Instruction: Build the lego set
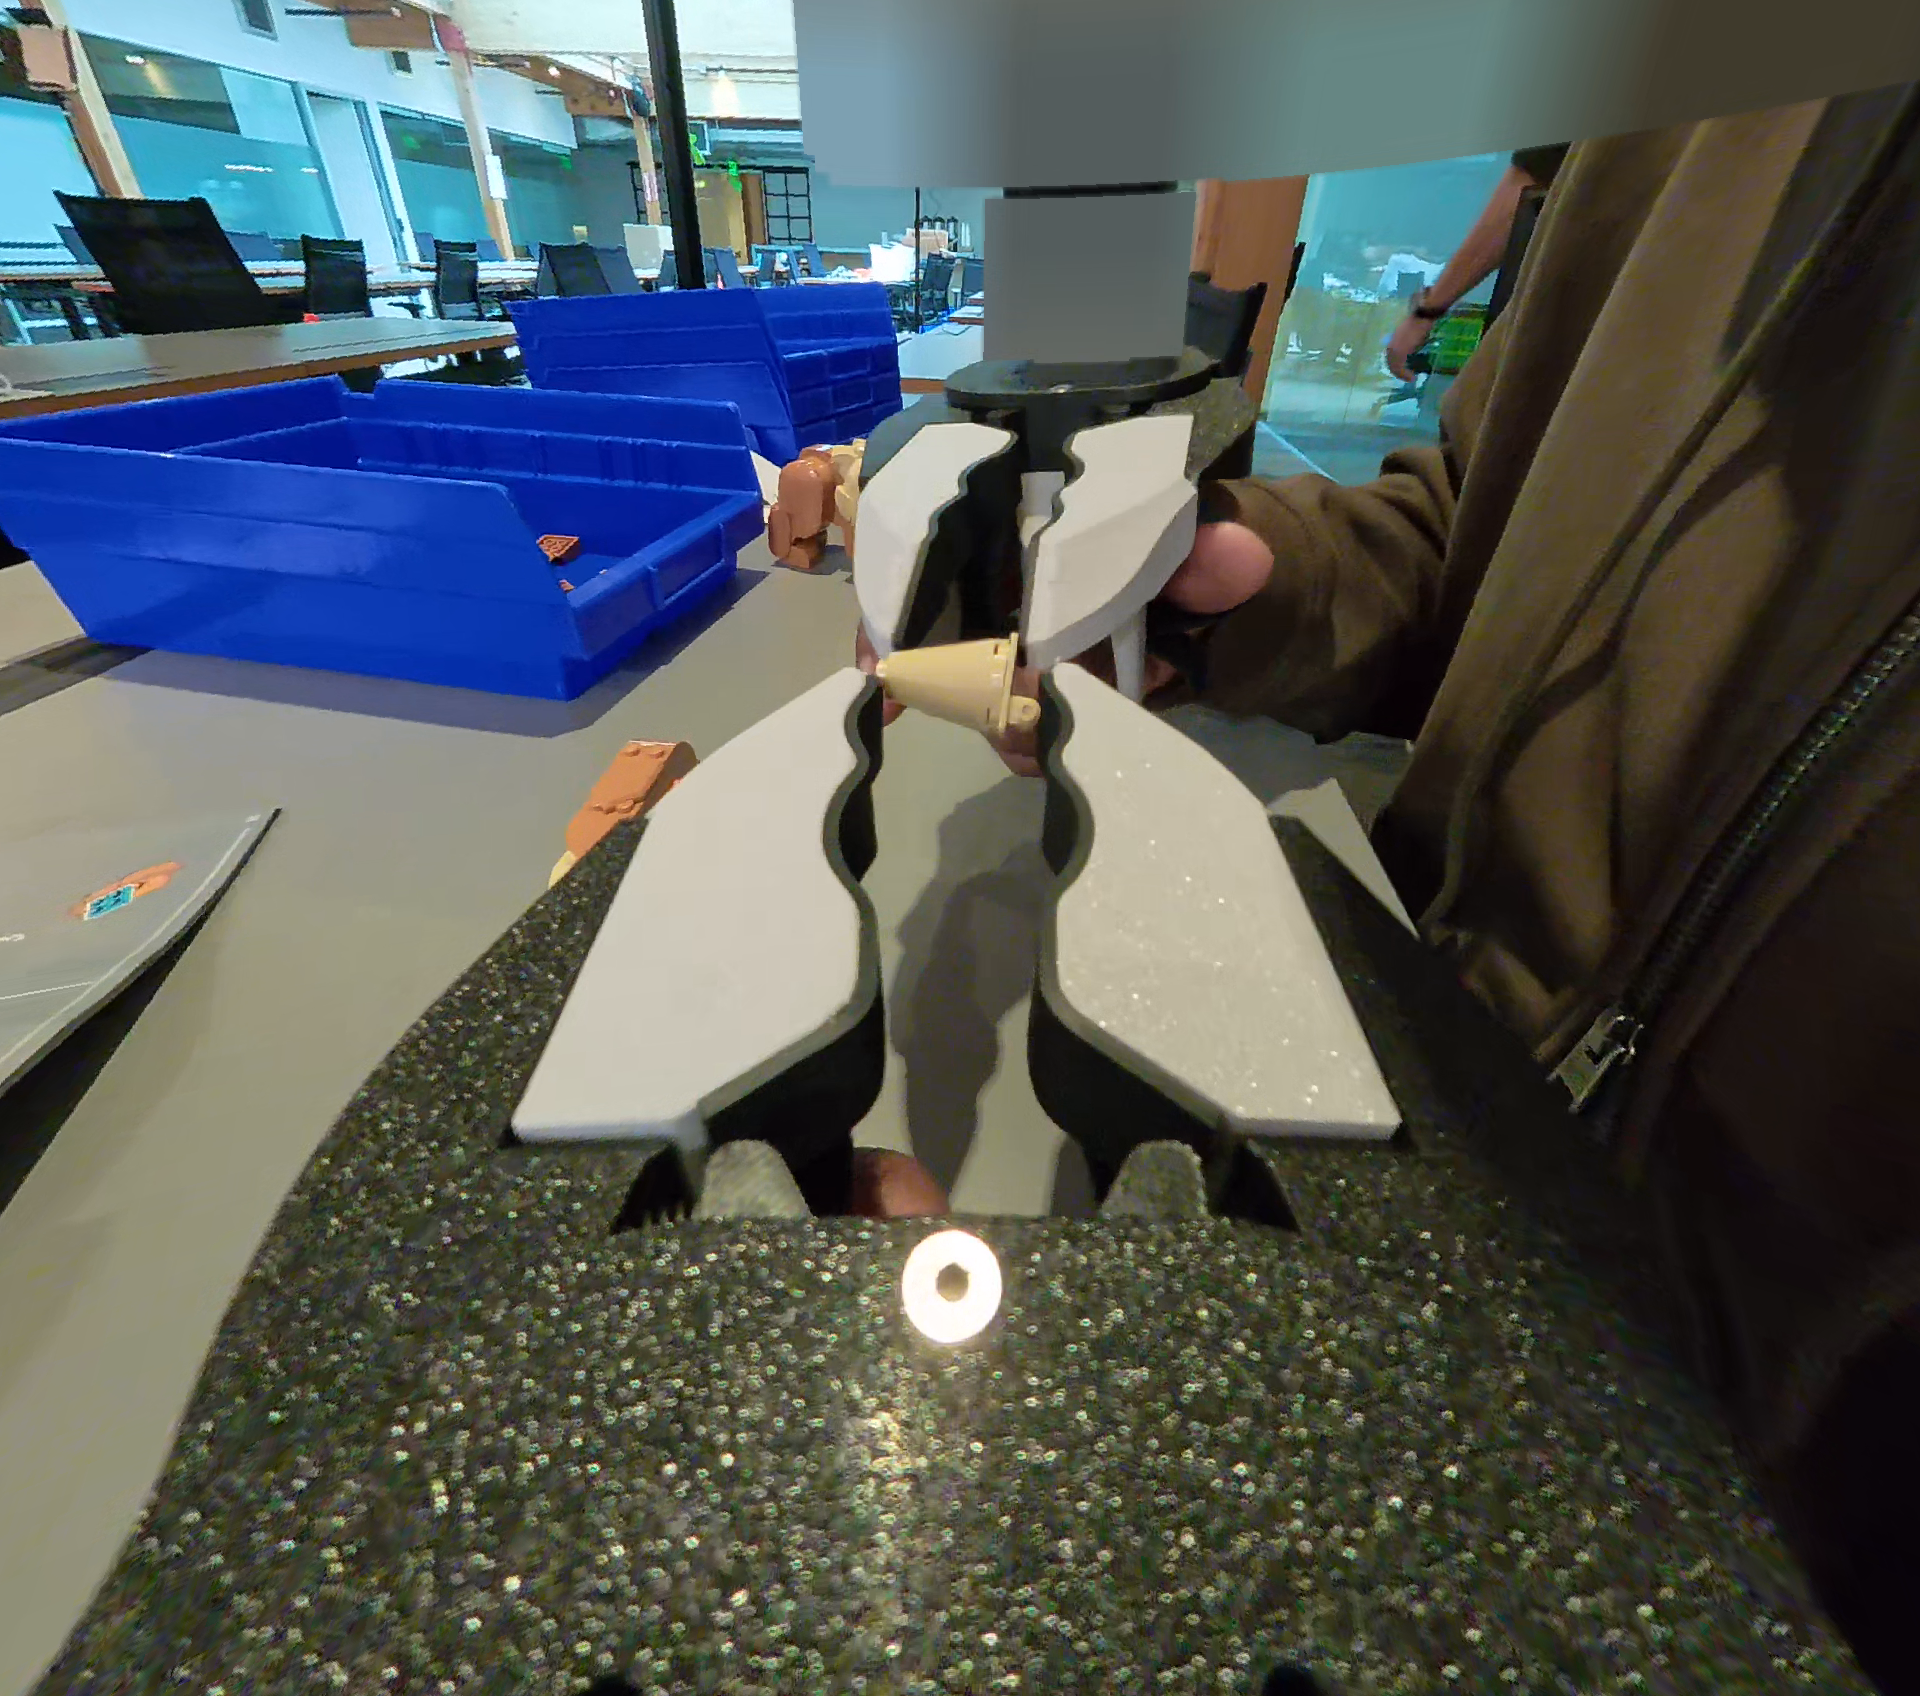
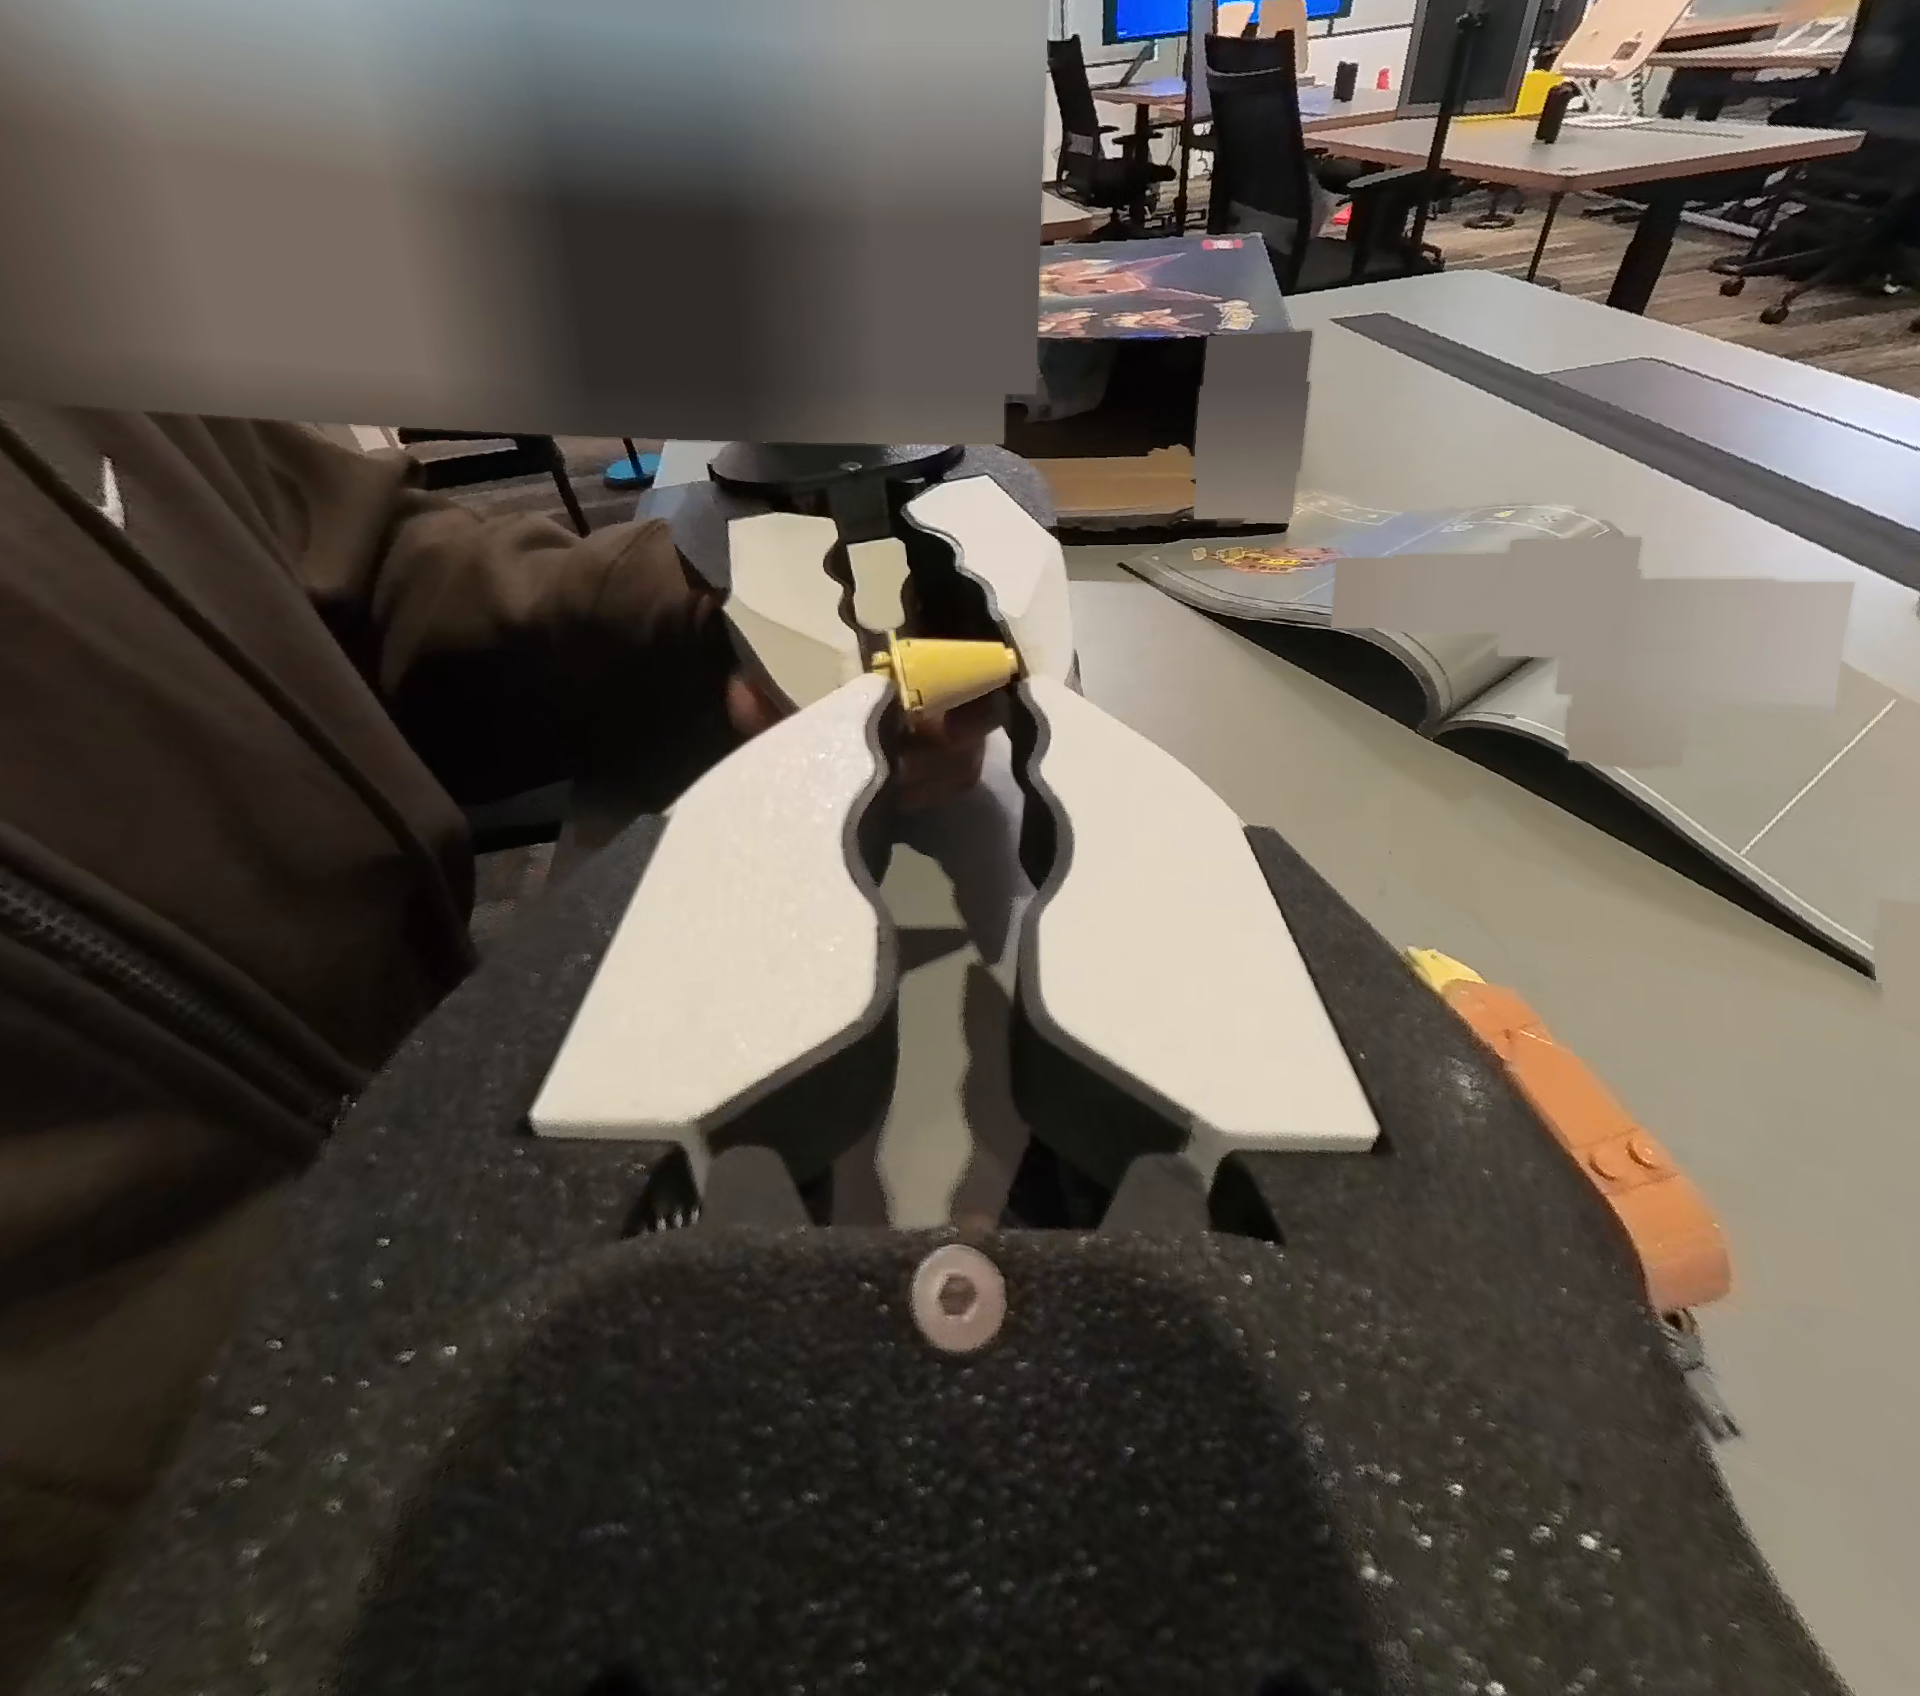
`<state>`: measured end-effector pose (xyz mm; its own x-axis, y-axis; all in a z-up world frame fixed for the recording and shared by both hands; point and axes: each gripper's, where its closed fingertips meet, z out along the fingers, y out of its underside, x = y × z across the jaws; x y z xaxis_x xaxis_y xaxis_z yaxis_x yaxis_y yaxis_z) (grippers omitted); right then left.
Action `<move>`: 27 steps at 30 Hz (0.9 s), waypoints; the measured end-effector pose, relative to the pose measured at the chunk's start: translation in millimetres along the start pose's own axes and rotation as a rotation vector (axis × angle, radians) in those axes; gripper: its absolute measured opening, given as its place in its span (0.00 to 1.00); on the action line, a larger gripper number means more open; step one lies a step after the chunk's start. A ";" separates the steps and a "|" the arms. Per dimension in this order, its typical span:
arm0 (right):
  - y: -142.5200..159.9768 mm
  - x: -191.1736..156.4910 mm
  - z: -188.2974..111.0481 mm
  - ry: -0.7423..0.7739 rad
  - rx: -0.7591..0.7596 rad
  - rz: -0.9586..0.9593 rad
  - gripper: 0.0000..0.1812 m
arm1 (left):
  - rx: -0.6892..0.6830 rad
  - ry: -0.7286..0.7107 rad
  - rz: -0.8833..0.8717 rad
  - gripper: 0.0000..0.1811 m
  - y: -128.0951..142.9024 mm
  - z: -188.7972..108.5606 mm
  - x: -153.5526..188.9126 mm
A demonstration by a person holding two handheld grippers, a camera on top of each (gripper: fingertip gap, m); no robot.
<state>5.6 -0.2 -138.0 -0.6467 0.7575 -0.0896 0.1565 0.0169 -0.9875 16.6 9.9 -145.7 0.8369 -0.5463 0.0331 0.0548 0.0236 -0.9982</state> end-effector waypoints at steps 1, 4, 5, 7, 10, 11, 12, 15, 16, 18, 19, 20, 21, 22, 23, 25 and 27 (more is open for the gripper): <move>0.2 -0.1 -0.2 0.001 -0.001 -0.005 0.11 | -0.002 -0.001 0.002 0.16 0.2 0.1 0.1; 1.2 0.1 -0.8 0.015 -0.007 -0.031 0.12 | -0.010 0.001 0.011 0.16 1.0 0.5 1.0; 1.9 0.6 -1.2 0.022 -0.011 -0.040 0.12 | -0.014 -0.003 0.016 0.16 1.5 0.6 1.0; 2.8 1.2 -1.6 0.033 -0.017 -0.049 0.12 | -0.021 -0.013 0.027 0.15 2.5 1.0 0.6; 2.6 1.4 -2.1 0.037 -0.014 -0.042 0.13 | -0.017 -0.021 0.036 0.15 1.8 1.2 0.7; 2.6 1.2 -2.1 0.036 -0.014 -0.038 0.13 | -0.016 -0.019 0.038 0.15 1.5 1.1 1.2; 2.9 1.8 -2.0 0.040 -0.015 -0.034 0.13 | -0.017 -0.021 0.038 0.15 1.6 1.1 1.1; 3.8 3.6 -1.6 0.048 -0.015 -0.021 0.13 | -0.024 -0.040 0.039 0.15 3.0 1.2 -1.1; 3.8 4.1 -1.5 0.050 -0.013 -0.018 0.13 | -0.022 -0.043 0.039 0.15 2.6 1.1 -1.4; 3.6 4.2 -1.2 0.054 -0.010 -0.017 0.13 | -0.027 -0.051 0.044 0.15 2.9 1.1 -2.6; 3.3 3.7 -1.2 0.051 -0.006 -0.016 0.12 | -0.027 -0.050 0.046 0.15 2.5 0.9 -2.3; 3.2 3.4 -1.2 0.049 -0.004 -0.011 0.12 | -0.026 -0.050 0.051 0.15 2.2 0.9 -2.1; 3.6 4.0 -1.3 0.052 -0.005 -0.008 0.12 | -0.028 -0.053 0.052 0.15 2.4 0.9 -2.6; 4.6 5.4 -1.3 0.061 -0.008 -0.008 0.12 | -0.036 -0.061 0.056 0.15 3.3 1.0 -3.7; 5.8 7.2 -1.3 0.073 -0.012 -0.009 0.11 | -0.051 -0.075 0.061 0.15 5.0 1.3 -6.1; 8.1 10.0 -1.3 0.088 -0.015 -0.003 0.08 | -0.085 -0.103 0.067 0.16 8.4 1.9 -11.4; 11.1 12.4 -1.7 0.090 -0.022 0.010 0.08 | -0.120 -0.126 0.079 0.16 11.7 2.4 -14.8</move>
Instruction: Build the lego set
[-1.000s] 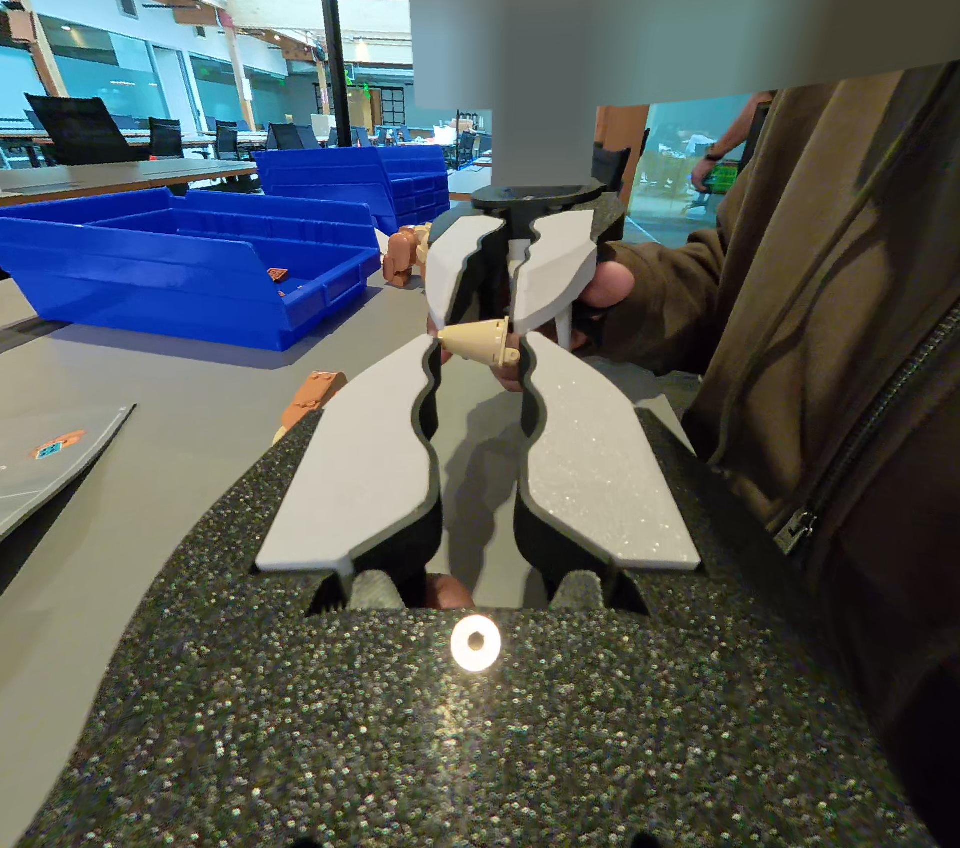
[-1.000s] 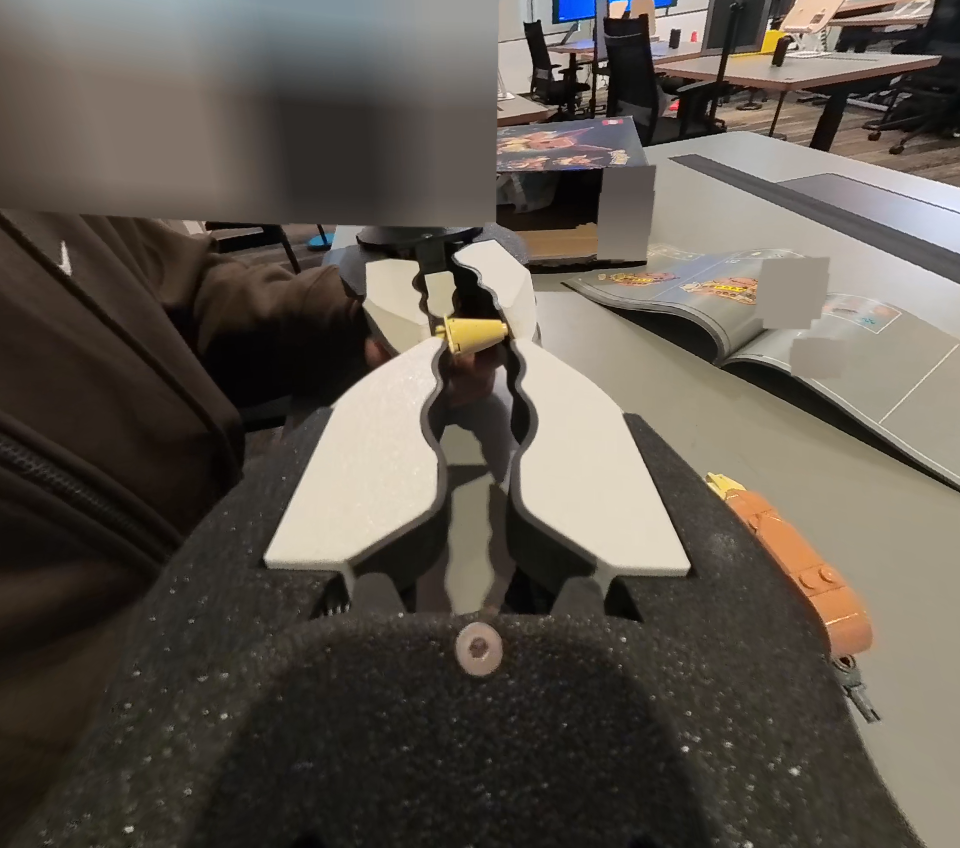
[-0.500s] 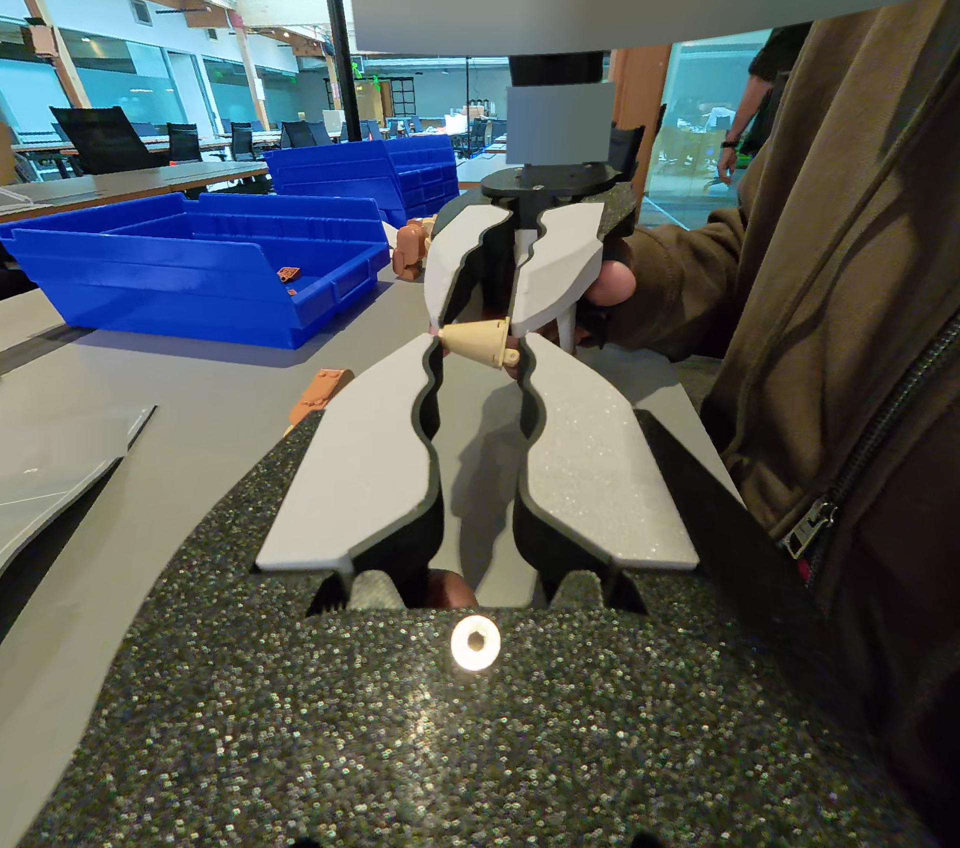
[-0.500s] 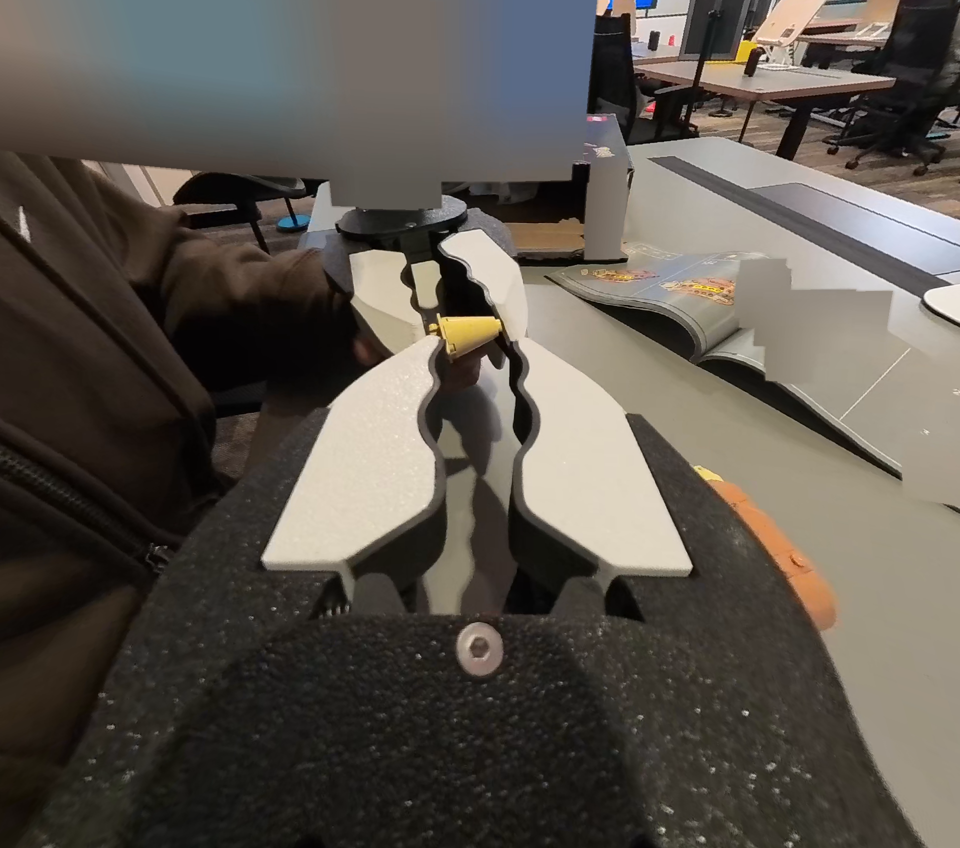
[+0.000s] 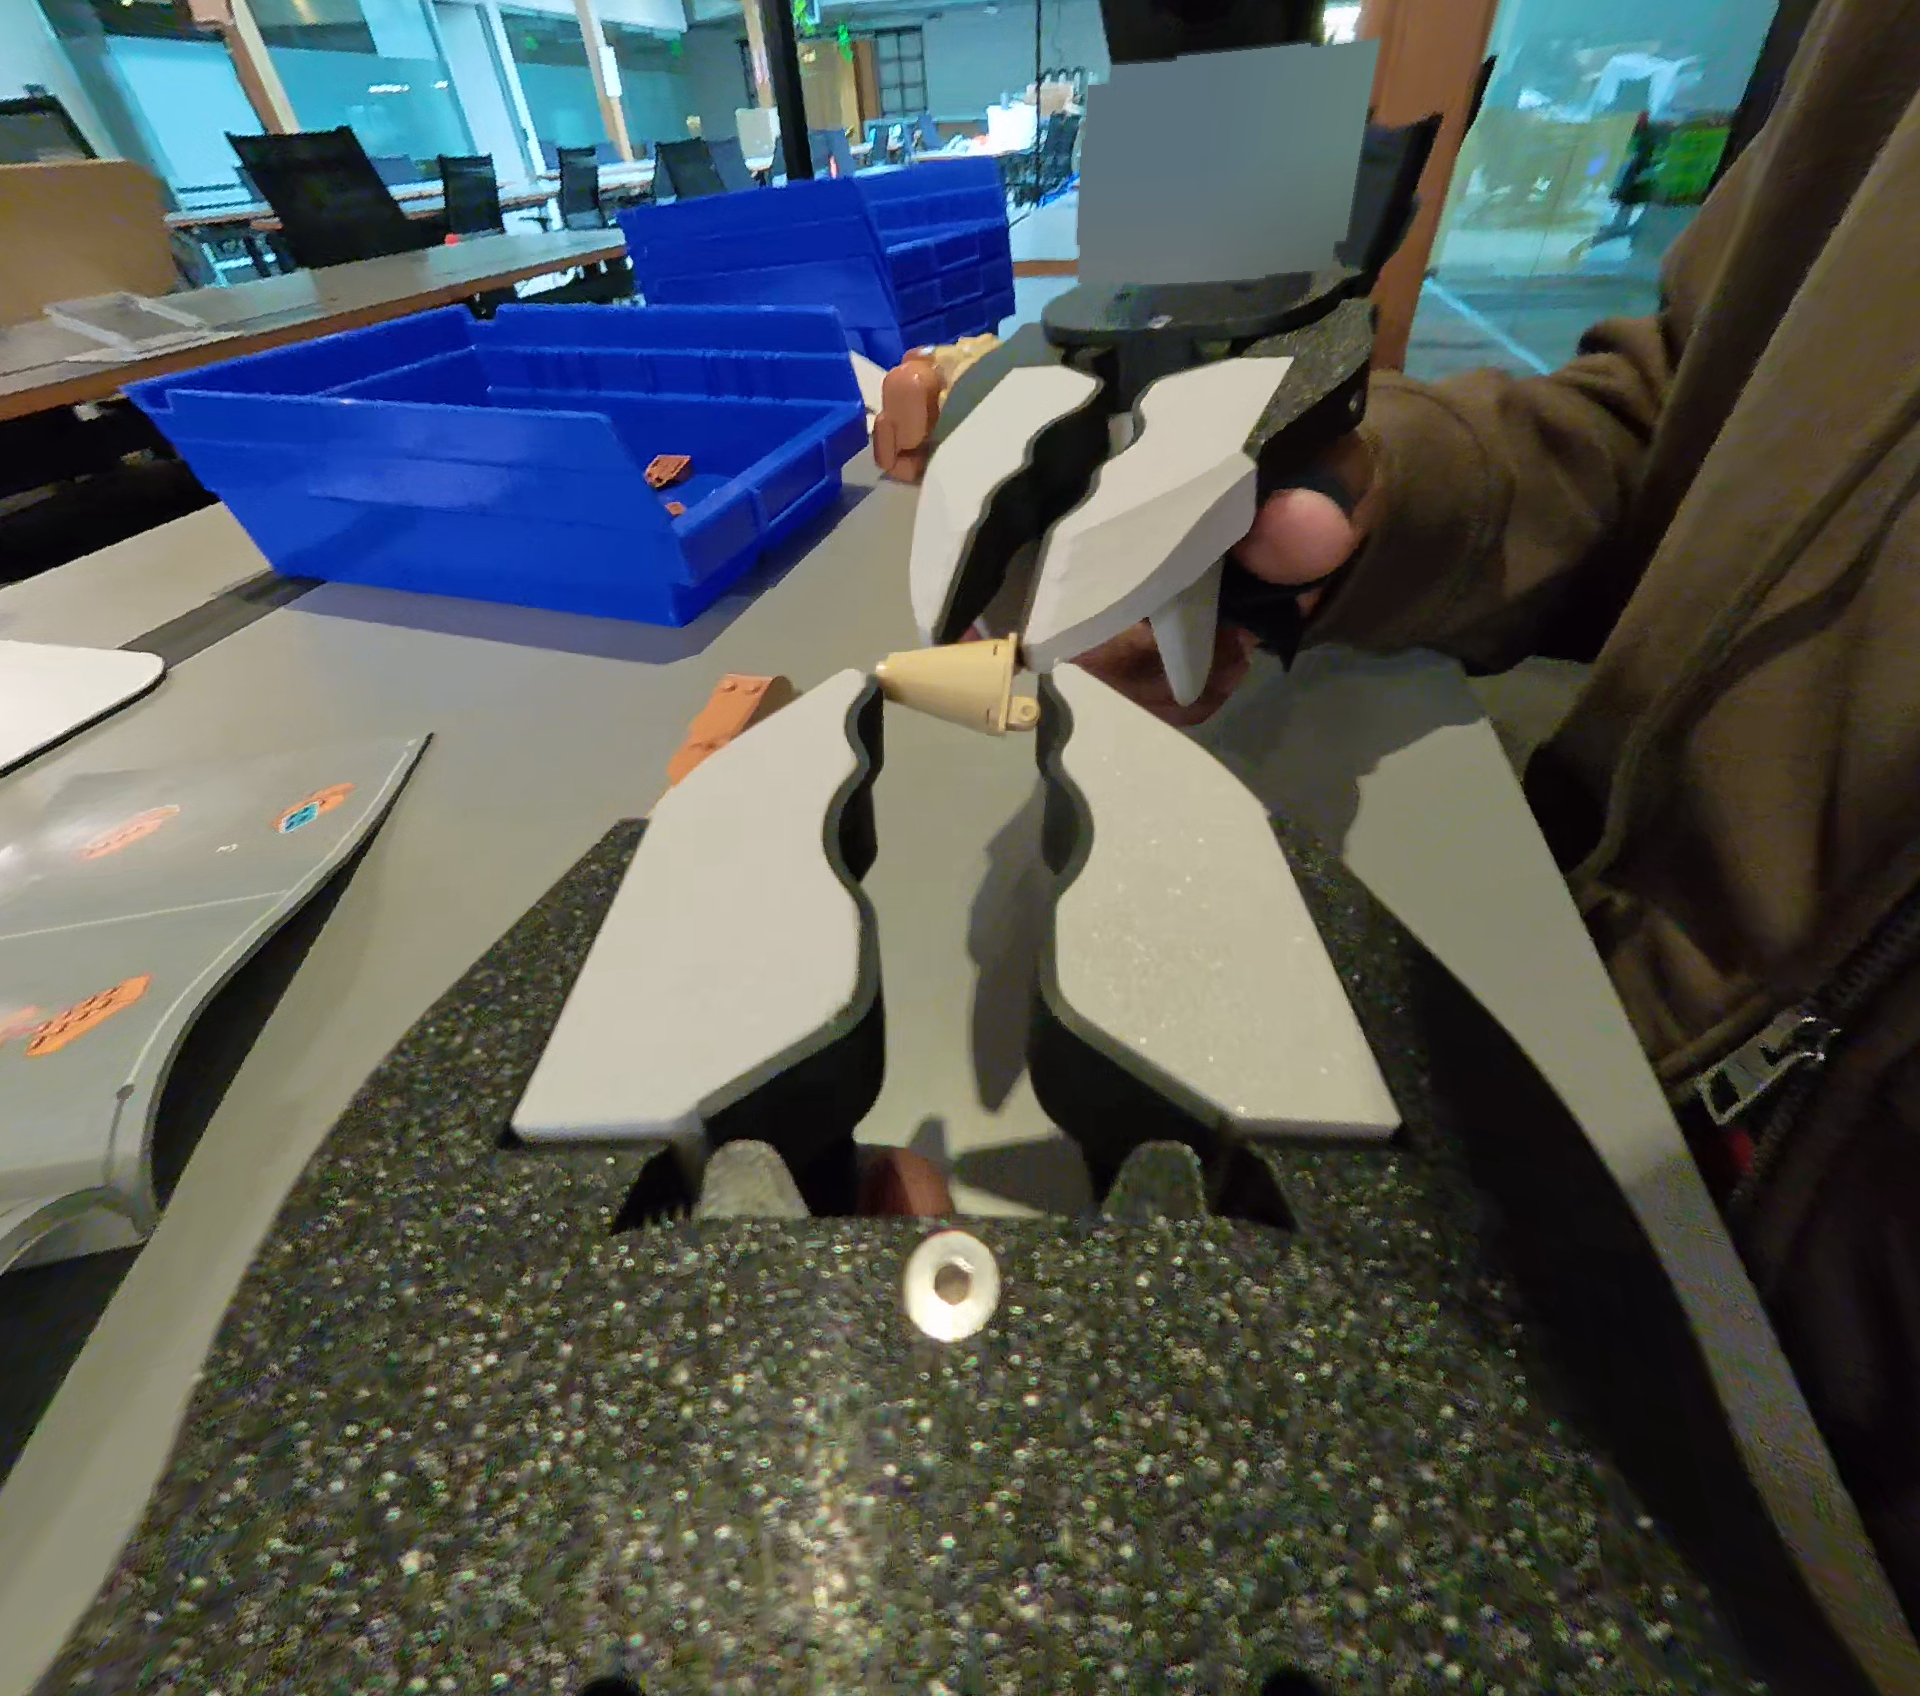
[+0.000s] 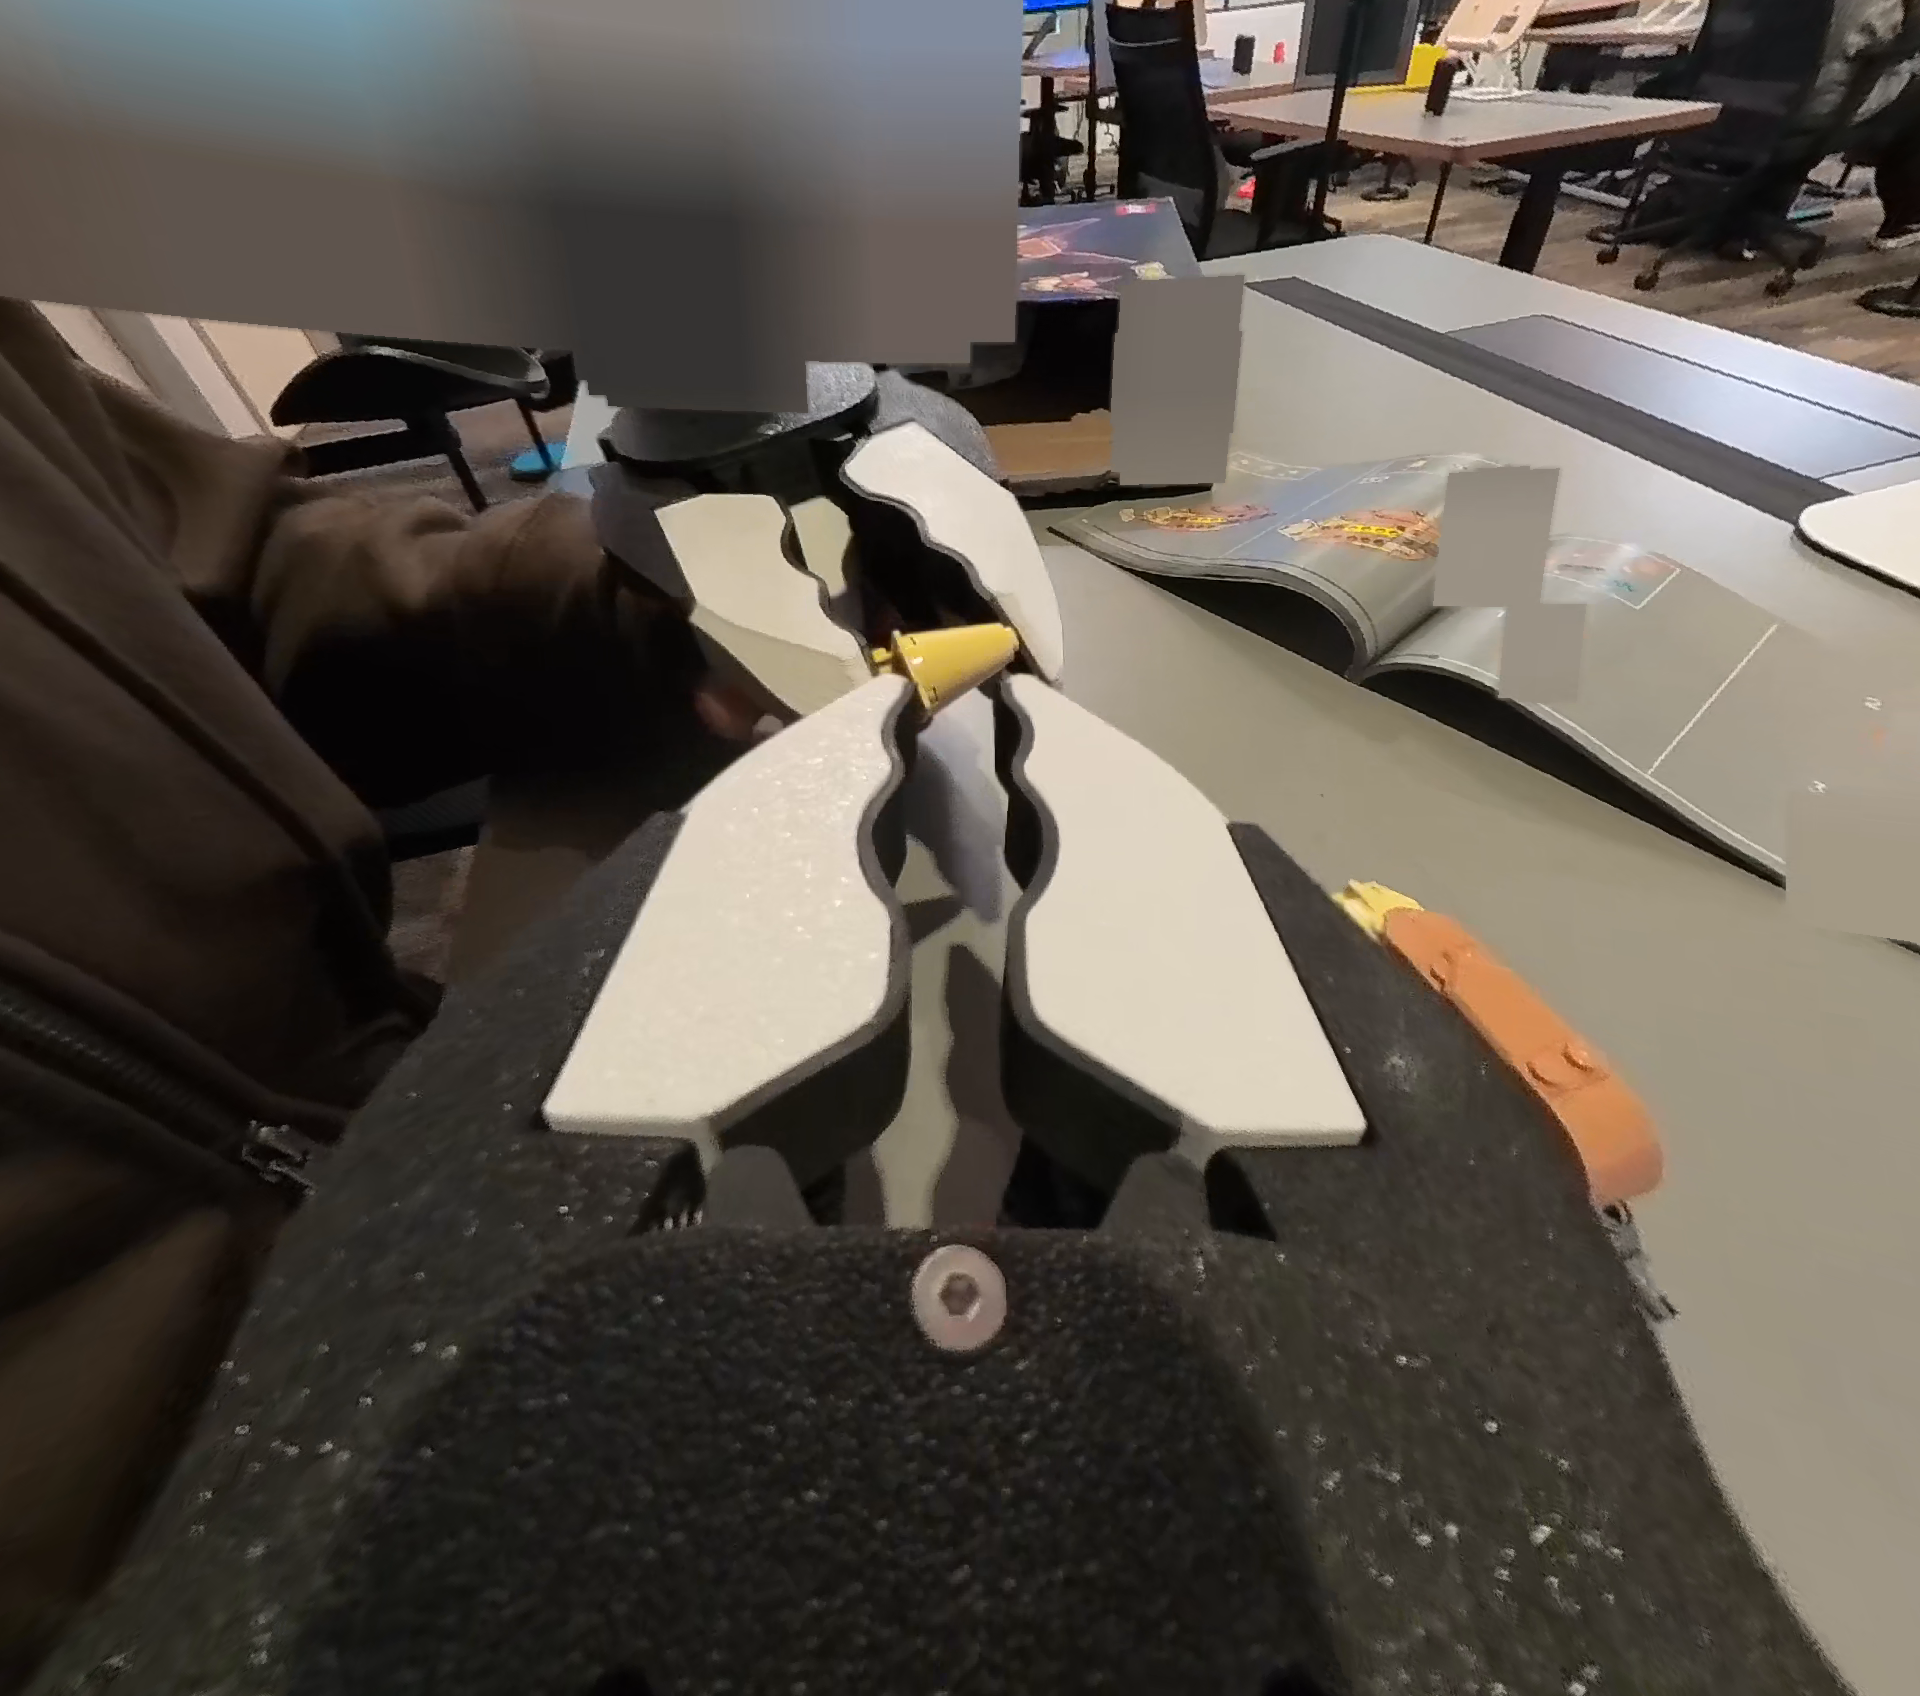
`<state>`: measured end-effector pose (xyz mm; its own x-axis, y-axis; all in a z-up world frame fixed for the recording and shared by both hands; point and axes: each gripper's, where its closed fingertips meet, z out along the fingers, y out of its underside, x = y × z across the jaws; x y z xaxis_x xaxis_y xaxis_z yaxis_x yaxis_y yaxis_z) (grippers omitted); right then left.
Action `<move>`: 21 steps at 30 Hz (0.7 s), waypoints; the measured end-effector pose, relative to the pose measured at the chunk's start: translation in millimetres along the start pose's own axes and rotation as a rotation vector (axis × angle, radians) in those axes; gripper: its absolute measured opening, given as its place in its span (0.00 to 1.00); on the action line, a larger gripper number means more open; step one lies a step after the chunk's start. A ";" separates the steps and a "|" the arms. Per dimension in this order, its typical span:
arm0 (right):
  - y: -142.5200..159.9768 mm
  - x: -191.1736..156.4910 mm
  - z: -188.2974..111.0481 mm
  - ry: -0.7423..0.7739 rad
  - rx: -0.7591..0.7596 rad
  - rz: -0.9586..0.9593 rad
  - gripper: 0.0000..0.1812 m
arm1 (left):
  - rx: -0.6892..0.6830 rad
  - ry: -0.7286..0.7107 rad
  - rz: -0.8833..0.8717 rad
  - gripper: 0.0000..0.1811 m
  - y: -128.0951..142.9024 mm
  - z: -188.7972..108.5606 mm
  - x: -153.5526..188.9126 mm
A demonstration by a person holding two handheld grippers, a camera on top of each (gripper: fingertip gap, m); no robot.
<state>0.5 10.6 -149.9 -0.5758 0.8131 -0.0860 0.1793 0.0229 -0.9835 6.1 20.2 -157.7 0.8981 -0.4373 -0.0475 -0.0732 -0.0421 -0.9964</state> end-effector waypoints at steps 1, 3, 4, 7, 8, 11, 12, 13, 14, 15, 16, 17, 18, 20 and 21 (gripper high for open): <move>1.4 0.3 0.0 -0.003 -0.005 0.002 0.08 | -0.026 -0.013 0.013 0.16 2.6 0.6 -1.2; 3.7 -1.3 0.5 -0.015 -0.015 -0.001 0.10 | -0.080 -0.038 0.051 0.16 8.0 1.5 -3.1; 5.1 -2.6 1.1 -0.021 -0.023 -0.005 0.10 | -0.102 -0.048 0.066 0.16 9.9 1.7 -4.1; 8.7 -1.5 2.6 -0.011 -0.040 -0.016 0.11 | -0.147 -0.070 0.107 0.16 13.4 1.5 -6.1; 9.0 -1.2 2.7 -0.011 -0.041 -0.014 0.11 | -0.154 -0.072 0.118 0.16 13.9 1.2 -6.2; 9.5 1.4 3.0 0.002 -0.042 -0.010 0.10 | -0.164 -0.069 0.142 0.16 15.2 0.2 -5.1; 9.8 2.1 2.9 0.004 -0.044 -0.009 0.11 | -0.164 -0.068 0.151 0.16 15.5 -0.1 -4.6; 9.7 2.7 2.8 0.004 -0.044 -0.004 0.11 | -0.166 -0.067 0.158 0.16 15.9 -0.3 -4.2; 9.7 3.1 2.9 0.004 -0.043 -0.001 0.10 | -0.170 -0.067 0.165 0.16 16.3 -0.4 -3.8; 10.1 3.4 3.1 0.005 -0.044 -0.003 0.10 | -0.174 -0.065 0.172 0.16 16.8 -0.3 -3.0; 10.8 3.5 3.4 0.007 -0.048 -0.007 0.10 | -0.180 -0.068 0.180 0.16 17.6 0.0 -2.9; 11.6 3.9 3.5 0.011 -0.051 -0.010 0.10 | -0.186 -0.072 0.186 0.16 18.4 -0.1 -3.3; 12.2 4.2 3.6 0.013 -0.053 -0.012 0.11 | -0.189 -0.073 0.186 0.16 19.1 0.0 -3.3; 13.0 5.2 3.6 0.017 -0.056 -0.010 0.11 | -0.188 -0.073 0.179 0.16 19.8 0.2 -3.3; 13.2 5.6 3.7 0.019 -0.058 -0.011 0.12 | -0.190 -0.074 0.176 0.16 20.2 0.3 -3.3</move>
<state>-3.3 13.2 -164.0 -0.5630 0.8234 -0.0714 0.2194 0.0656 -0.9734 1.8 21.1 -177.7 0.8930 -0.3863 -0.2309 -0.3048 -0.1417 -0.9418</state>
